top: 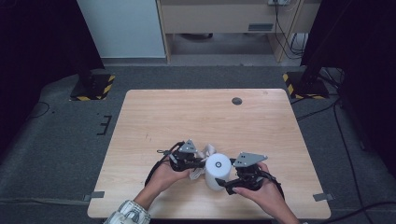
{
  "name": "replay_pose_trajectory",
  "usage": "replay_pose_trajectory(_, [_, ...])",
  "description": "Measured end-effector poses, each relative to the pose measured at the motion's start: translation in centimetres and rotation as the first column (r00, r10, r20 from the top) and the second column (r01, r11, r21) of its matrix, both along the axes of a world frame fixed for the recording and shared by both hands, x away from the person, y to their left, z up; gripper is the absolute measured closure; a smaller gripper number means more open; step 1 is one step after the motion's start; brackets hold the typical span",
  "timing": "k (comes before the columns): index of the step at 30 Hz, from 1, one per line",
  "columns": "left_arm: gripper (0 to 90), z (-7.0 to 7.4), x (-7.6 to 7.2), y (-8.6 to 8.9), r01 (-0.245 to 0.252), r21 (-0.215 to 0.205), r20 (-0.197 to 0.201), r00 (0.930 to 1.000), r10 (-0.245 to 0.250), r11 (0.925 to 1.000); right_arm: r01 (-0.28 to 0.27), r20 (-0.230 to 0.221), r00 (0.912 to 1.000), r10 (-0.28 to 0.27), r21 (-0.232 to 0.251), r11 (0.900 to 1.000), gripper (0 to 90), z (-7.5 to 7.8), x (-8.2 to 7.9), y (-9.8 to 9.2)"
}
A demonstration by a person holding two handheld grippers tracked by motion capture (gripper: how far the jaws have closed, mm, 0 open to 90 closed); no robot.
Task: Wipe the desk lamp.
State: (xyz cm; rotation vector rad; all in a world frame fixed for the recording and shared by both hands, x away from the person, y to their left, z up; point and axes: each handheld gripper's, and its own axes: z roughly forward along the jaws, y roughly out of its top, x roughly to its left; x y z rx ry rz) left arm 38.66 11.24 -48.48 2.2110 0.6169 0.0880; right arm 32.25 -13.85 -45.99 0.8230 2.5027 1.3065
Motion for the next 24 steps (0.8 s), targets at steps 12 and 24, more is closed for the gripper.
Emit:
replay_pose_trajectory(12, [81.0, 1.8, 0.1, 0.1, 0.004, -0.042, 0.021, 0.9998, -0.003, 0.9991, 0.0, 0.001, 1.0, 0.0, -0.002, 1.0, 13.4, 0.0, 0.0, 0.0])
replay_pose_trajectory(24, [81.0, 0.4, 0.4, -1.0, 0.018, 0.035, 0.026, 0.9995, -0.018, 0.9992, -0.002, 0.0, 1.0, 0.002, -0.005, 1.0, 13.1, 0.0, 0.0, 0.1])
